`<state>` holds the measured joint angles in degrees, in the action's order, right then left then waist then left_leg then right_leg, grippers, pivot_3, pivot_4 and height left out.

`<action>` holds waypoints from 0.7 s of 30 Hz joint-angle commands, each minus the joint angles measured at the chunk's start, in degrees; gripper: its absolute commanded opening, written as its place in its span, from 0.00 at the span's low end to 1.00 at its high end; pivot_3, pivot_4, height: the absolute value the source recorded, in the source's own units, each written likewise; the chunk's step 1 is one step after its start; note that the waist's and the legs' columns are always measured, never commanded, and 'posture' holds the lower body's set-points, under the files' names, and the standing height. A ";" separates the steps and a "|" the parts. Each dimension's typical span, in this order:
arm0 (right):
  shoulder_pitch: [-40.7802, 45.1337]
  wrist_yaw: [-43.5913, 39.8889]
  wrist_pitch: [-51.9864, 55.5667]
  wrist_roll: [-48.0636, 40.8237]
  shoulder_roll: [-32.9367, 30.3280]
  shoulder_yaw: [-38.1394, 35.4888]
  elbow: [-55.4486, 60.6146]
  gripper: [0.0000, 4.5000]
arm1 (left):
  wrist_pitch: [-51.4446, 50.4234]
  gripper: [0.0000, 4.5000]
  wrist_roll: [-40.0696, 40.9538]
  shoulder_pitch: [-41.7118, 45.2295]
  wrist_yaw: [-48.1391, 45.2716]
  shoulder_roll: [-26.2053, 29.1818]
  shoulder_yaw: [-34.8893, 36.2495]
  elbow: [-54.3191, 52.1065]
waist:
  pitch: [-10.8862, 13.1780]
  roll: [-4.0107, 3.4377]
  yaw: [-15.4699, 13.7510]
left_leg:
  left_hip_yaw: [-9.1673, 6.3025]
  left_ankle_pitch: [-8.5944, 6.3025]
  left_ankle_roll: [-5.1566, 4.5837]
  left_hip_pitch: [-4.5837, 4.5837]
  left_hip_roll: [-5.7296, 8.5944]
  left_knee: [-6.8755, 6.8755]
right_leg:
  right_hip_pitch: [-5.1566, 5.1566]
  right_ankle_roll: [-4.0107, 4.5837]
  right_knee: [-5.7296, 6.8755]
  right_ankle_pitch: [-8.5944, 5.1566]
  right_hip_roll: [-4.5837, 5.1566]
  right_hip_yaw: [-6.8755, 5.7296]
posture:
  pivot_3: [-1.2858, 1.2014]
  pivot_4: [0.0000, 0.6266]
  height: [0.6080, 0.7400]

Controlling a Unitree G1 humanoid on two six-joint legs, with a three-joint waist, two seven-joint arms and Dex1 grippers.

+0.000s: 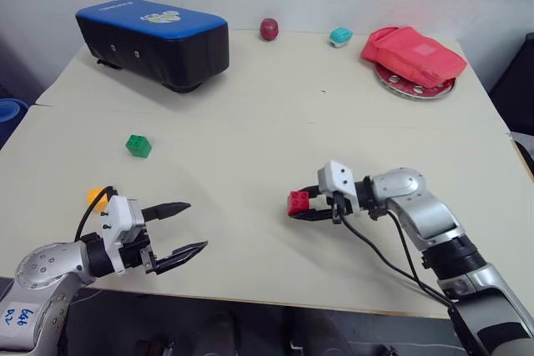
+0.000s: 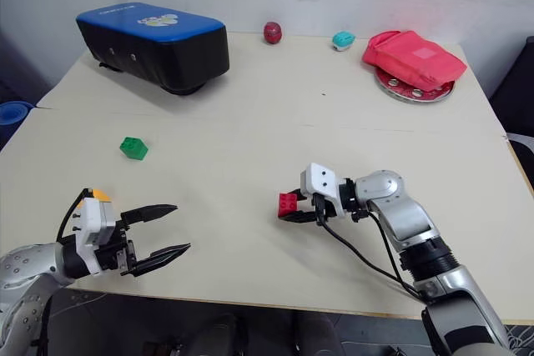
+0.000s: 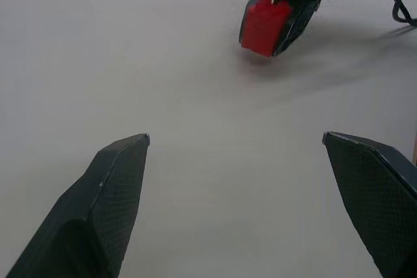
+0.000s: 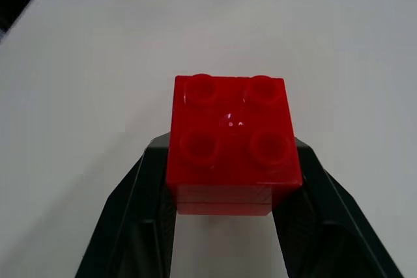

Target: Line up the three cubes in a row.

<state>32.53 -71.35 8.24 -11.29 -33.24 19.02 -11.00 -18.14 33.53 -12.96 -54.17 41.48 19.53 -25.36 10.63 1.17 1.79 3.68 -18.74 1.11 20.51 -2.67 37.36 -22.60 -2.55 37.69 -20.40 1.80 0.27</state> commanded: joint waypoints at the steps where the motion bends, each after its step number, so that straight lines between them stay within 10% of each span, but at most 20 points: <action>1: 0.09 -0.09 -1.19 1.56 0.04 -0.31 -0.39 0.33 | -0.19 1.00 1.47 -1.16 0.92 0.20 2.41 -3.80 | 0.00 0.00 0.06 | 0.00 0.00 0.00 0.00 0.00 0.00 | 0.00 0.00 0.01 0.00 0.00 0.00 | 0.52 0.24 1.00; 13: -2.59 4.54 -1.11 3.74 1.06 -1.14 0.15 0.33 | -0.61 1.00 1.85 -3.94 2.50 -0.31 3.88 -5.95 | -0.03 0.05 0.39 | -0.02 0.08 0.13 -0.21 -0.08 -0.09 | 0.10 0.01 0.15 0.00 -0.12 -0.01 | 0.52 0.24 1.00; 21: -3.62 1.84 -6.98 -2.34 1.78 -6.57 2.00 0.99 | 0.28 1.00 1.16 -4.70 1.20 0.19 5.54 -3.62 | -0.03 0.05 0.55 | -0.02 0.08 0.14 -0.17 -0.08 -0.12 | 0.06 0.01 0.11 0.00 -0.13 -0.02 | 0.52 0.24 1.00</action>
<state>29.26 -68.57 3.29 -11.08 -31.48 15.03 -11.23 -18.69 34.34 -17.01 -52.49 41.26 23.15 -28.87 10.59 1.22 2.34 3.67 -18.66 1.25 20.36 -2.74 37.22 -22.55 -2.54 37.79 -20.40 1.67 0.25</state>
